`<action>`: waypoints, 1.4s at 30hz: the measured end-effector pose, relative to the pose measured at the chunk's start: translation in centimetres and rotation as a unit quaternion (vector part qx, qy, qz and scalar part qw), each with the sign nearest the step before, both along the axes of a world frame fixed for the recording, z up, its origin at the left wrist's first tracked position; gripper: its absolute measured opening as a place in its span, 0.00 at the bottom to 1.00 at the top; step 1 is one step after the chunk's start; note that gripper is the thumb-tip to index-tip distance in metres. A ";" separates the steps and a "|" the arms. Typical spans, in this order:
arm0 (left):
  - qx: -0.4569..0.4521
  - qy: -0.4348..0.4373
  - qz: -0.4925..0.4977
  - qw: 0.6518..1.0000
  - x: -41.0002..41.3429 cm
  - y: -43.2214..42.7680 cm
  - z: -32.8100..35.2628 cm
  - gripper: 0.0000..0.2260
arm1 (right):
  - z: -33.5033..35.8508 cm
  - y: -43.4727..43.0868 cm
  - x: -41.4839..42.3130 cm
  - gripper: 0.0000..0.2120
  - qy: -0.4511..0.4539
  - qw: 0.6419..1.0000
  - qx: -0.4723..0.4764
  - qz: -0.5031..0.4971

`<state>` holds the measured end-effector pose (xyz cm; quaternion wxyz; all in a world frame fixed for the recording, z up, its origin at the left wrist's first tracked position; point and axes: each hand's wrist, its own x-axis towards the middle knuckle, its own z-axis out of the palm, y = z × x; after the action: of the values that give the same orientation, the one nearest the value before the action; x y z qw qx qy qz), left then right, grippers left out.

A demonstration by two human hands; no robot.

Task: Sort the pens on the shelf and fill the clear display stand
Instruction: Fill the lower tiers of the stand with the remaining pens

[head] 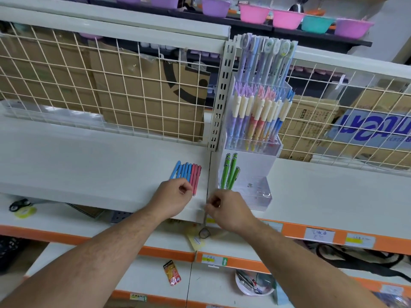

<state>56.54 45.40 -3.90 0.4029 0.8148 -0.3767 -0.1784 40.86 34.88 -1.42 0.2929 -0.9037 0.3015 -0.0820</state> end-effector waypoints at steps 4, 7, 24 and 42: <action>0.028 -0.050 0.034 0.998 2.7 0.9 0.2 0.05 | -0.2 1.7 2.8 0.09 0.013 0.999 -0.007 0.029; 0.054 -0.073 0.060 0.994 4.6 1.3 0.1 0.05 | -0.3 2.3 4.8 0.09 0.020 0.999 -0.014 0.029; 0.231 -0.126 0.022 0.965 8.0 -3.4 0.9 0.13 | -0.4 0.2 10.5 0.06 -0.002 0.998 -0.036 -0.056; 0.365 -0.172 -0.018 0.915 8.8 -3.7 2.1 0.15 | -0.3 -0.2 11.1 0.06 0.016 0.998 -0.031 -0.044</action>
<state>65.31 41.75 -1.84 0.0035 0.9163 -0.3637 -0.1675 51.92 34.68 -1.73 0.2559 -0.8993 0.3432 -0.0893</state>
